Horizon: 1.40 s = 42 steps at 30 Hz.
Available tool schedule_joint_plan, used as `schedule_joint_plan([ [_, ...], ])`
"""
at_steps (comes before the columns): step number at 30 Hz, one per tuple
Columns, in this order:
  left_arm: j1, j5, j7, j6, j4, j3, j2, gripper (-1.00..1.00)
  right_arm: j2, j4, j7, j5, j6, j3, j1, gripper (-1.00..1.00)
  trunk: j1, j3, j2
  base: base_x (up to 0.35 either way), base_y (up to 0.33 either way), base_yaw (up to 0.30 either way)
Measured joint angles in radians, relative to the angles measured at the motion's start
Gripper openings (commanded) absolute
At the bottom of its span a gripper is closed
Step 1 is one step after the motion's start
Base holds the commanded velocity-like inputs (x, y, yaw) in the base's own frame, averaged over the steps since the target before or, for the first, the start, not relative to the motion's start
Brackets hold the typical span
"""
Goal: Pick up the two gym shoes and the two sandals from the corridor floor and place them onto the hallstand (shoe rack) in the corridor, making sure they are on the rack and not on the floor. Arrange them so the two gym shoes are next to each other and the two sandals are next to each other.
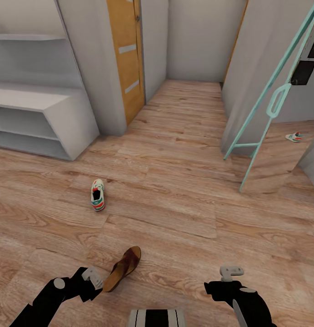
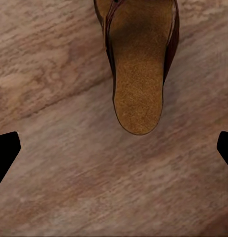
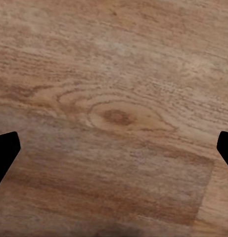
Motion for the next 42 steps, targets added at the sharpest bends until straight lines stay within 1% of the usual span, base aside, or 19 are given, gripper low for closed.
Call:
schedule_joint_plan([
  [6, 0.000, 0.000, 0.000, 0.000, 0.000, 0.000, 0.000, 1.00, 0.000, 0.000, 0.000, 0.000, 0.000, 0.000, 0.000, 1.00, 0.000, 0.000, 0.000, -0.001, 0.108, 0.000],
  [17, 0.000, 0.000, 0.000, 0.000, 0.000, 0.000, 0.000, 1.00, 0.000, 0.000, 0.001, 0.000, 0.000, 0.000, 0.000, 1.00, 0.000, 0.000, 0.000, 0.000, 0.015, -0.015],
  [33, 0.000, 0.000, 0.000, 0.000, 0.000, 0.000, 0.000, 1.00, 0.000, 0.000, 0.000, 0.000, 0.000, 0.000, 0.000, 1.00, 0.000, -0.006, 0.000, 0.000, 0.001, -0.232],
  [42, 0.000, 0.000, 0.002, 0.000, 0.001, 0.000, 0.001, 1.00, 0.000, 0.000, 0.001, 0.000, -0.001, -0.001, 0.000, 1.00, 0.000, -0.008, 0.000, 0.000, 0.000, -0.046],
])
